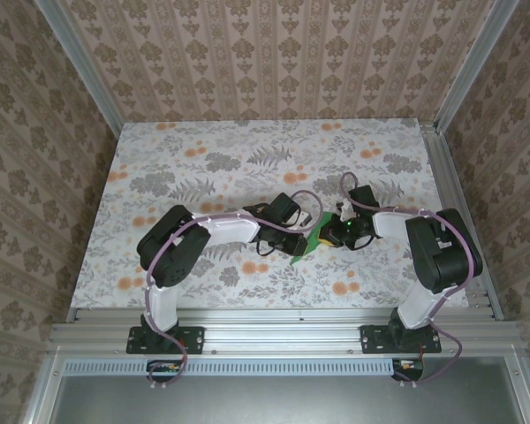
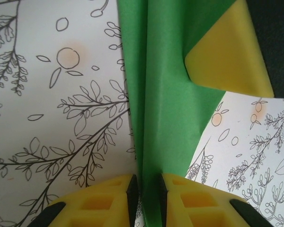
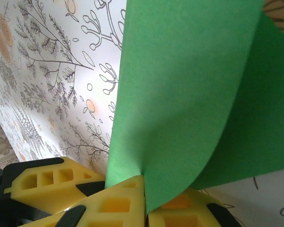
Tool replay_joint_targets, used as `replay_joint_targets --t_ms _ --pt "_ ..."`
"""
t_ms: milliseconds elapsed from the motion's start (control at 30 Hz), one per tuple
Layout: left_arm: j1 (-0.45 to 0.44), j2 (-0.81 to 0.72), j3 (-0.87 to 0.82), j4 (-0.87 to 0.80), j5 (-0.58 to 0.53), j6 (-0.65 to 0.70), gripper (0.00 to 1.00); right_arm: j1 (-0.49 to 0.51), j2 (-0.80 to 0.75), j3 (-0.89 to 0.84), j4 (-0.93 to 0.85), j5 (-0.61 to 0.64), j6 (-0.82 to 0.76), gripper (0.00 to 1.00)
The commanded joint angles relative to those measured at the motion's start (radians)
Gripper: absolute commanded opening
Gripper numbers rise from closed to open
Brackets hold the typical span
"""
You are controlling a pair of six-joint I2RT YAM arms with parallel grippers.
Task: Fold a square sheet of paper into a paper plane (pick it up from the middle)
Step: Fold the wing for the fifth time at the center of the table.
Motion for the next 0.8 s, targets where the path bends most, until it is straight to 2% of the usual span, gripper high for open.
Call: replay_joint_targets --t_ms 0,333,567,700,767 --pt "0.003 0.058 -0.028 0.023 -0.025 -0.016 0.23 0.009 -0.042 0.009 -0.034 0.014 0.017 0.12" --pt "0.001 0.093 -0.021 0.011 -0.051 -0.022 0.23 0.011 -0.080 0.007 -0.071 0.031 0.005 0.23" --pt "0.002 0.112 -0.018 -0.007 -0.073 -0.017 0.22 0.011 -0.192 0.011 -0.198 0.119 -0.048 0.32" --pt "-0.008 0.124 -0.004 -0.027 -0.093 -0.004 0.22 0.012 -0.262 -0.005 -0.212 0.108 -0.040 0.32" --pt "-0.014 0.132 0.009 -0.053 -0.111 0.009 0.22 0.013 -0.279 -0.025 -0.155 0.059 0.000 0.25"
